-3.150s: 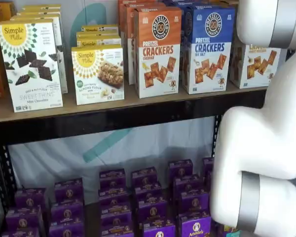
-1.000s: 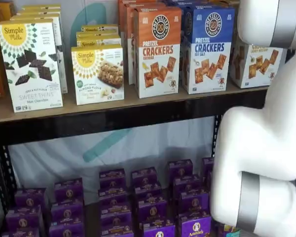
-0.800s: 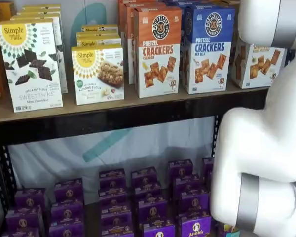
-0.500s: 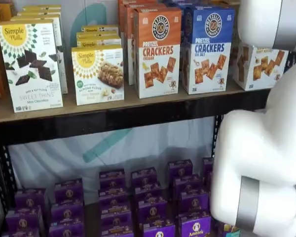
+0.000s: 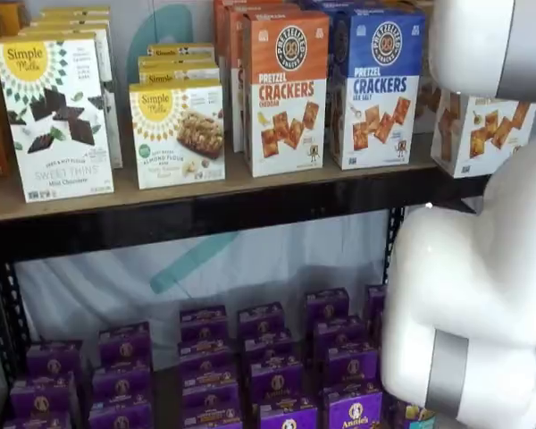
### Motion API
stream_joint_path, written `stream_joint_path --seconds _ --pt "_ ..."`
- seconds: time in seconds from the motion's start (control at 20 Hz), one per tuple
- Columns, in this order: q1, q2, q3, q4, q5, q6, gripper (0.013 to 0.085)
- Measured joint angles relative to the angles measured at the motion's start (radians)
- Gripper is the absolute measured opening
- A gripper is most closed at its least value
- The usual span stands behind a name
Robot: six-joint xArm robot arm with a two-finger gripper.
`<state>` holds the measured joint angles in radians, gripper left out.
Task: Retrieve the yellow and white box located on the top shelf, the sixth one from the left
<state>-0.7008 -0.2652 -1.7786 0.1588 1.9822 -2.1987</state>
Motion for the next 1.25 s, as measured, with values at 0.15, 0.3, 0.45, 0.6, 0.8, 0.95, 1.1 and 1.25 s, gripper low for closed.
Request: stream_joint_path --seconds 0.15,0.3,0.45,0.6,0.8,0.95,1.1,1.25 --pt "-0.001 -0.040 0.035 -0.003 0.016 -0.001 0.0570" --pt "0.010 -0.073 0.067 -0.014 0.027 0.004 0.0570" --pt "0.023 -0.102 0.095 -0.020 0.041 0.015 0.0570" --pt "0.039 -0.131 0.126 -0.024 0.051 0.031 0.0570" --pt "0.062 -0.165 0.163 -0.030 0.056 0.051 0.0570" --pt "0.077 -0.185 0.186 -0.033 0.058 0.064 0.0570" --pt "0.088 -0.202 0.205 -0.035 0.059 0.074 0.0570" --pt "0.092 -0.212 0.217 -0.032 0.059 0.080 0.0570"
